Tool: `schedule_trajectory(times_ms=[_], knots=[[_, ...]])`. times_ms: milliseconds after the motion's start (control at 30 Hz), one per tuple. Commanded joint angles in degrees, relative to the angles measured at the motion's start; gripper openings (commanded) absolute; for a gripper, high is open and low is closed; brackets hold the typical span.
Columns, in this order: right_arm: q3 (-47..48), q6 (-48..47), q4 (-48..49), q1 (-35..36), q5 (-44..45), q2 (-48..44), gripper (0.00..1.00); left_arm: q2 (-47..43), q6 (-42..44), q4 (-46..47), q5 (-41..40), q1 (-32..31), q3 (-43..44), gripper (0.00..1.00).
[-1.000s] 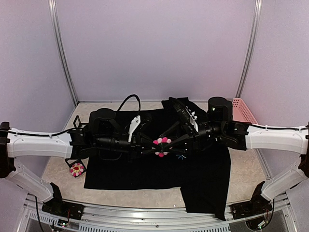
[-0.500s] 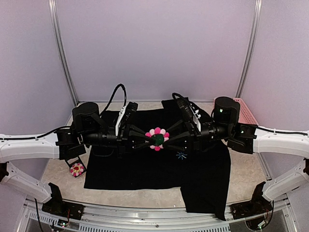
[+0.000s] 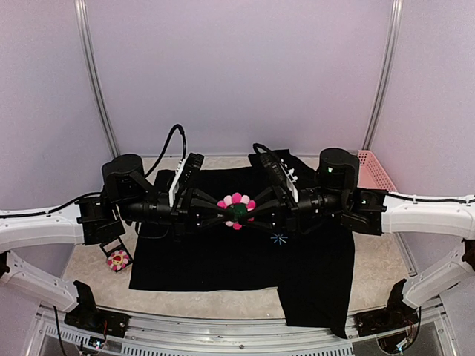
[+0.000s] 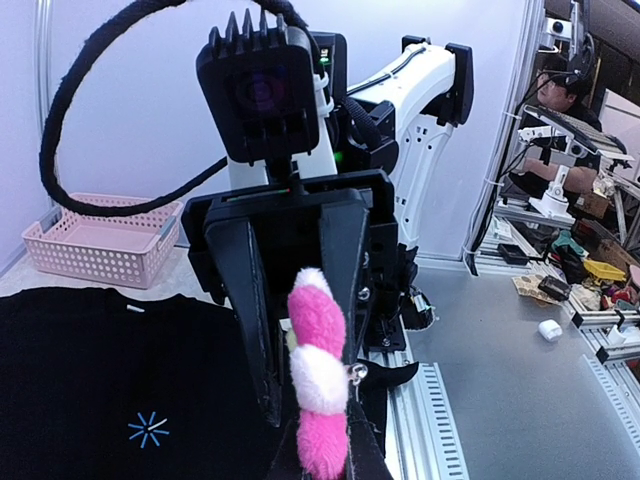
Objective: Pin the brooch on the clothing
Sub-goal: Pass from the left arm to the right
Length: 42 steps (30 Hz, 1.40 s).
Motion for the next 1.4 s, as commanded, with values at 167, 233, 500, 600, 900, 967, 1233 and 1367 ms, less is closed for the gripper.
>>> schedule_trajectory(times_ms=[167, 233, 500, 600, 900, 967, 1233, 1367], knots=[[2.8, 1.0, 2.1, 0.5, 1.6, 2.1, 0.27, -0.9, 1.6, -2.5, 1.2, -1.7, -0.5, 0.0], [3.4, 0.9, 1.7, 0.5, 1.4, 2.8, 0.23, -0.9, 1.8, -2.6, 1.0, -1.9, -0.6, 0.0], [5.3, 1.1, 2.4, 1.0, -1.4, 6.1, 0.21, -0.2, 1.7, -3.2, -0.1, -2.5, -0.5, 0.0], [5.3, 0.9, 2.7, 1.2, -1.6, 6.3, 0.13, -0.3, 1.9, -3.4, -0.5, -2.5, -0.7, 0.0], [4.6, 2.9, 5.8, 1.2, -2.6, 6.2, 0.0, 1.1, 2.8, -5.6, -1.1, -2.6, -0.2, 0.0], [4.4, 3.2, 6.0, 1.2, -2.4, 6.0, 0.0, 1.2, 3.0, -6.0, -1.6, -2.6, -0.2, 0.0], [4.2, 4.3, 3.9, 1.2, 1.8, 5.8, 0.0, -0.5, 4.6, -8.4, -12.2, -2.5, 0.3, 0.19], [2.8, 5.3, 4.8, 1.2, 2.3, 5.4, 0.0, -2.9, 5.0, -9.2, -13.7, -2.0, 0.3, 0.29]])
